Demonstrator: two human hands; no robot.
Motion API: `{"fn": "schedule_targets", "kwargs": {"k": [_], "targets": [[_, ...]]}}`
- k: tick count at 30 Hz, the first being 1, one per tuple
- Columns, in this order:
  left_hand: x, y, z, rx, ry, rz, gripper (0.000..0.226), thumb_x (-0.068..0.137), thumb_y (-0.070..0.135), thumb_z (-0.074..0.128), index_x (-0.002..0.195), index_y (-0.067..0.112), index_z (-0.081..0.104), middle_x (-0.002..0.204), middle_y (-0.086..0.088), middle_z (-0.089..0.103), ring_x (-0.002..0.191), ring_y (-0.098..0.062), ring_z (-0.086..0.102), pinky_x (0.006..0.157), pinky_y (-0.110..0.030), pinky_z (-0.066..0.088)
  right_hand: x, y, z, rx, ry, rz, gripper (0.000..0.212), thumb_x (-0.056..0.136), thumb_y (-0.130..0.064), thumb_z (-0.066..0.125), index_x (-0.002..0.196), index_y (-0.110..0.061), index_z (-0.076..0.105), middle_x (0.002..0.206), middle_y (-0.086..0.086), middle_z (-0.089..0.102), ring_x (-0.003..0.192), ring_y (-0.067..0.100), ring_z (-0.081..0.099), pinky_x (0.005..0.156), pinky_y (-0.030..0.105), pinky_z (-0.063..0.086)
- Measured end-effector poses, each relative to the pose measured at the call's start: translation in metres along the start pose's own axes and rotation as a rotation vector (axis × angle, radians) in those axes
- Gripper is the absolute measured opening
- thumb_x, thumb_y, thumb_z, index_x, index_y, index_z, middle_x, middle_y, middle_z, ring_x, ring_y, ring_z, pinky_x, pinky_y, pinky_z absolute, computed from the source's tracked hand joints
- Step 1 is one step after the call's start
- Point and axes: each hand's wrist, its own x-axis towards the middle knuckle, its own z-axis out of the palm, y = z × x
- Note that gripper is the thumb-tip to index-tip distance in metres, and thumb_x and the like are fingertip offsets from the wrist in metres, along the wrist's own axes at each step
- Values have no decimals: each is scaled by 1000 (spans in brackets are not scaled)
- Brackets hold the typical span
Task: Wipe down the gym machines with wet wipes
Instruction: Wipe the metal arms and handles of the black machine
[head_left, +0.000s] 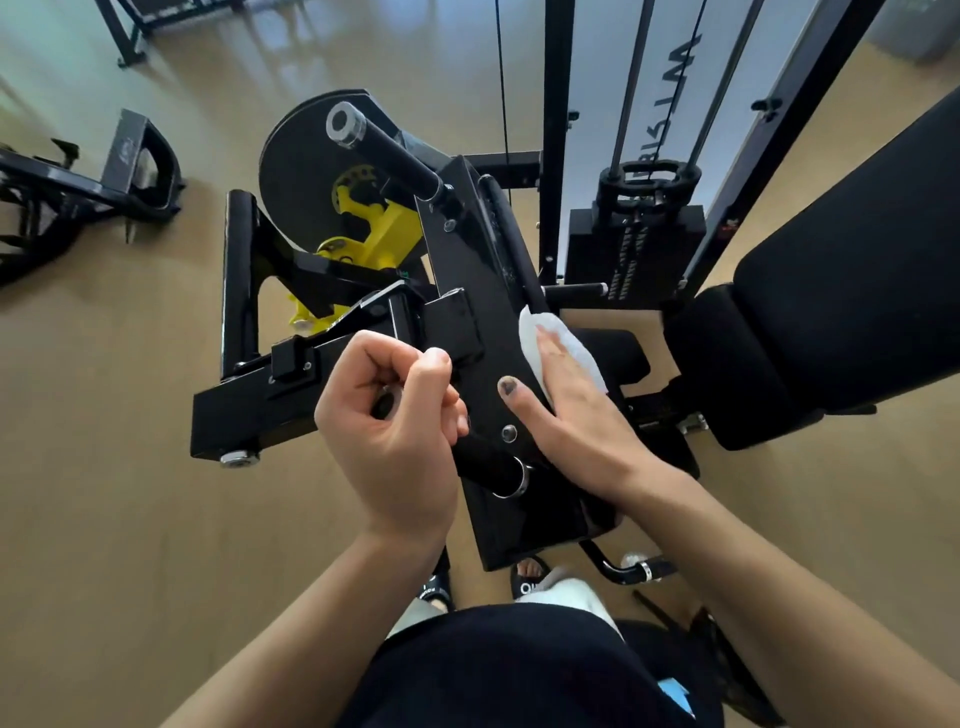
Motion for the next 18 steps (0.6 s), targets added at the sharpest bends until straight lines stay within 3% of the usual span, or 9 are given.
{"fn": "schedule_targets", "kwargs": {"k": [5, 9, 13, 18], "targets": [[-2, 2, 1, 3, 9, 7, 23, 84, -5, 54, 66, 7, 46, 50, 0, 47, 37, -17, 37, 45, -27, 37, 87, -16, -12, -60, 68, -8, 80, 104, -57, 39, 165, -15, 7, 172, -3, 3, 156, 5, -4, 119, 21, -4], [0, 2, 1, 6, -1, 8, 25, 85, -7, 52, 66, 8, 45, 51, -2, 46, 37, -17, 37, 46, -26, 37, 123, -30, -19, 24, 40, 41, 79, 105, -60, 35, 165, -17, 7, 172, -4, 2, 157, 8, -1, 125, 31, 0], [-1, 2, -1, -2, -9, 12, 25, 85, -6, 52, 66, 8, 46, 51, -2, 47, 37, -17, 38, 45, -27, 38, 90, -20, -8, 32, 105, -1, 78, 102, -64, 37, 164, -22, 14, 171, -8, 10, 156, 7, 8, 128, 39, 11], [1, 1, 0, -10, -9, 21, 24, 84, -6, 52, 66, 7, 46, 50, -3, 46, 37, -19, 37, 45, -27, 37, 6, 4, 0, 16, 25, -20, 80, 102, -61, 41, 165, -29, 5, 171, -17, 1, 153, -5, -1, 123, 25, 6]]}}
